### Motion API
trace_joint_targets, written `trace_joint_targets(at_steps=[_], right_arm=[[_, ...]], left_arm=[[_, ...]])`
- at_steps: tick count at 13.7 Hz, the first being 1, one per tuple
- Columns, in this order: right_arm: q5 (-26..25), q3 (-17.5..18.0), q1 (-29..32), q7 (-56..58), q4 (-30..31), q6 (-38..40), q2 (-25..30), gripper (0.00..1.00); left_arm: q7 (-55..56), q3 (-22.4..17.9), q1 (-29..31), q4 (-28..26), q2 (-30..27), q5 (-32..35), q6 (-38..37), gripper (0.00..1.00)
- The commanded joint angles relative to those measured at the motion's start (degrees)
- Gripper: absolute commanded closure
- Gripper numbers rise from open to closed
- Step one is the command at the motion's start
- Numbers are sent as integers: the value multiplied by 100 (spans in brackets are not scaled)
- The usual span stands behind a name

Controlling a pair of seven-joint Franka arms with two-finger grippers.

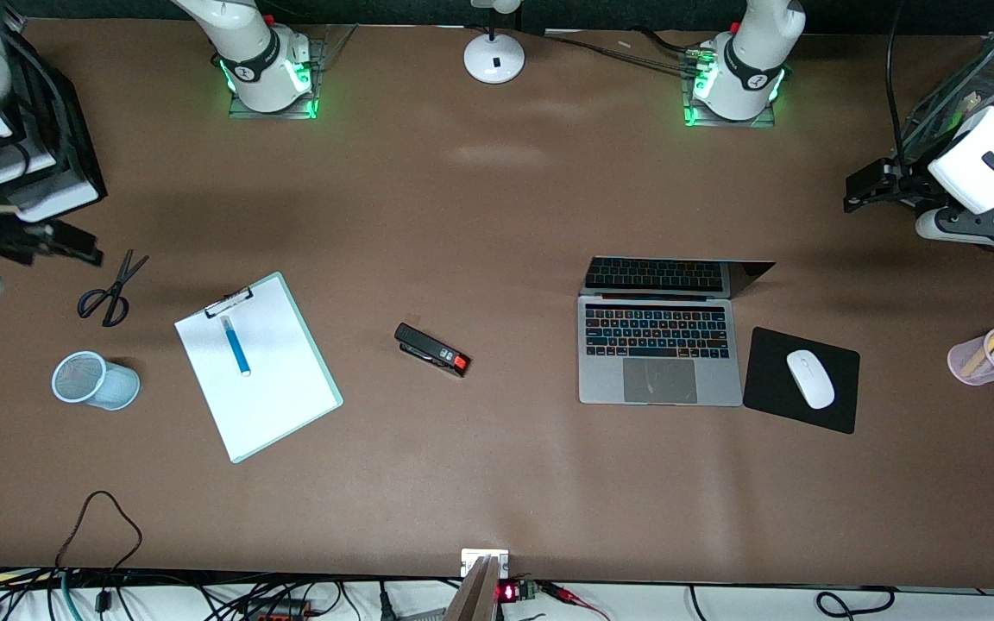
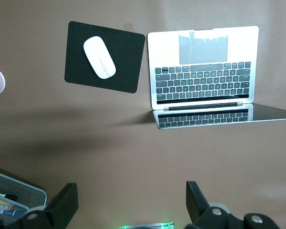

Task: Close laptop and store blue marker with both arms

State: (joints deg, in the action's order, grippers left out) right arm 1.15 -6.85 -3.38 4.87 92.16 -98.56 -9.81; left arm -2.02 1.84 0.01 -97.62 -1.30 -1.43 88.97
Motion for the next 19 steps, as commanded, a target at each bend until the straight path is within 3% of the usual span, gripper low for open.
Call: trace_joint_targets(at_steps=[1,9,12,19], right_arm=[[8,0,-153,313,-137,-293,-389,0],[-36,17,-532,479,-137,-1638,-1751,0],[-10,17,-532,961,-137,-1990,-2252,0],[8,44,-602,1332,-111,-2580,-2886,0]], left_arm=[[-140,0,34,15,-37,-24,-64,0],[-123,9,26,33,33,-86,-64,0],[-105,44,8,304,304,-94,-484,0],[-149,88,-80,446,428,-94,-784,0]])
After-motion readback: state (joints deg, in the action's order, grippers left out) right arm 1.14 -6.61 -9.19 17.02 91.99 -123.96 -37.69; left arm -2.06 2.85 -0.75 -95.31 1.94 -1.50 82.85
